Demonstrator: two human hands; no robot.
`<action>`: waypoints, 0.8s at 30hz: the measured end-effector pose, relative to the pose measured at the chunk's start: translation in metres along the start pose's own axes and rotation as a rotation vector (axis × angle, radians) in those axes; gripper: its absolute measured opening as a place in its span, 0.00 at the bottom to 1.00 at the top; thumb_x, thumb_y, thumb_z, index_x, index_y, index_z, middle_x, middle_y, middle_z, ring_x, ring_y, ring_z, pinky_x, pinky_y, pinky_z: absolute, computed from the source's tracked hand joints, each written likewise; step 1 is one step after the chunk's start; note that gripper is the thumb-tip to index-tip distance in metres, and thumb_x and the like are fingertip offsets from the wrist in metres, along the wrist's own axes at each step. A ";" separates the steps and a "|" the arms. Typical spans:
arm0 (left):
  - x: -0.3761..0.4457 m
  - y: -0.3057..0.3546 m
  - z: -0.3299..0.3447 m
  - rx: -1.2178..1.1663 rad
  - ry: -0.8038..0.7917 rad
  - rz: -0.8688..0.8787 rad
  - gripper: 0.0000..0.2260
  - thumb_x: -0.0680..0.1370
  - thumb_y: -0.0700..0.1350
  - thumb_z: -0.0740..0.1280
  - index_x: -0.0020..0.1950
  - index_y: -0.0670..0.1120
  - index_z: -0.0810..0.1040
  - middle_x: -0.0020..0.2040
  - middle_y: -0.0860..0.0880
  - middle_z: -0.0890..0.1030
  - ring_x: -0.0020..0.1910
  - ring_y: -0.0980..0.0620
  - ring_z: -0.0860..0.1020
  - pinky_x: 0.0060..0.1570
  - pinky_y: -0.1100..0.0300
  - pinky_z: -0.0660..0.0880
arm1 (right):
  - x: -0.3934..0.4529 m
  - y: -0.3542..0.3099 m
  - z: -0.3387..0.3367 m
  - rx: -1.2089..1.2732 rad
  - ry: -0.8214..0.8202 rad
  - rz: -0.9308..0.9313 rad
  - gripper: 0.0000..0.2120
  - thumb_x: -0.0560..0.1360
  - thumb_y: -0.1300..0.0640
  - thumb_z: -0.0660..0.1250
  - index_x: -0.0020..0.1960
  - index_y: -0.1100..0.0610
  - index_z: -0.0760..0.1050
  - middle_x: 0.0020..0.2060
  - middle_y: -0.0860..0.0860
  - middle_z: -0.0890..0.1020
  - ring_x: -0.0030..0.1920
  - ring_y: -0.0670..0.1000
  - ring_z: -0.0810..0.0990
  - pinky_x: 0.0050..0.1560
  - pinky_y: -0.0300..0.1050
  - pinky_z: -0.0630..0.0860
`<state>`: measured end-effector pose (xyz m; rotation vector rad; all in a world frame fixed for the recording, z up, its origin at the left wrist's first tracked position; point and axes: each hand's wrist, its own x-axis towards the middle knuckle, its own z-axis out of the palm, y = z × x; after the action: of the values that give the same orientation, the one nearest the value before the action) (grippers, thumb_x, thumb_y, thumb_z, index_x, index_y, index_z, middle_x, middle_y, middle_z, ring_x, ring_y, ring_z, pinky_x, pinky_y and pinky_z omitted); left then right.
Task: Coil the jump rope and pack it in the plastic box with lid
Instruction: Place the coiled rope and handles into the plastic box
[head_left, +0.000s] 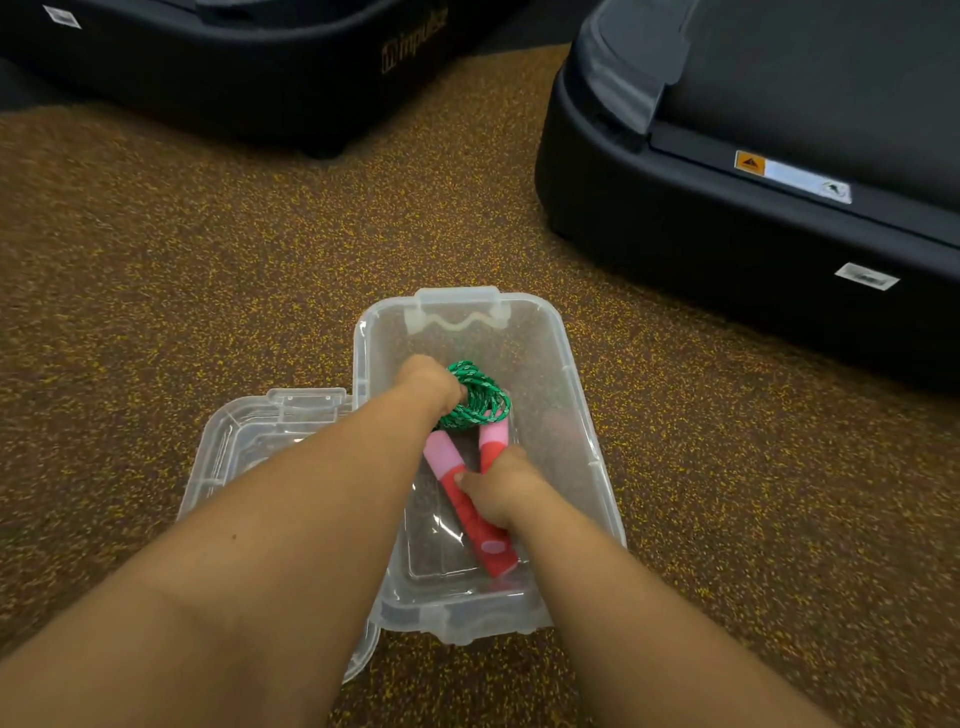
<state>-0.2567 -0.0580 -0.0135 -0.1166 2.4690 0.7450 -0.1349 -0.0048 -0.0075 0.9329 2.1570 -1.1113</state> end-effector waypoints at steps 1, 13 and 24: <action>0.001 0.001 0.001 0.002 0.009 -0.011 0.25 0.82 0.55 0.55 0.72 0.39 0.67 0.72 0.43 0.70 0.71 0.46 0.69 0.66 0.58 0.67 | 0.001 0.000 0.000 -0.049 0.062 -0.016 0.30 0.77 0.47 0.63 0.72 0.61 0.57 0.67 0.59 0.71 0.56 0.57 0.75 0.33 0.38 0.72; 0.020 -0.011 0.029 -0.225 0.057 -0.099 0.21 0.73 0.41 0.72 0.64 0.37 0.75 0.61 0.40 0.80 0.59 0.42 0.78 0.59 0.53 0.75 | -0.002 -0.002 0.009 -0.595 0.337 -0.307 0.21 0.80 0.54 0.56 0.70 0.62 0.60 0.68 0.59 0.65 0.68 0.59 0.64 0.62 0.51 0.68; 0.015 -0.018 0.033 0.044 0.072 -0.055 0.13 0.75 0.42 0.69 0.59 0.41 0.80 0.59 0.42 0.81 0.58 0.42 0.78 0.50 0.57 0.73 | 0.006 0.004 0.014 -0.517 0.345 -0.463 0.35 0.74 0.48 0.65 0.73 0.61 0.53 0.74 0.58 0.55 0.74 0.60 0.56 0.66 0.54 0.66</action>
<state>-0.2496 -0.0540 -0.0530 -0.1968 2.5376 0.6736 -0.1337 -0.0131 -0.0212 0.4162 2.8464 -0.5360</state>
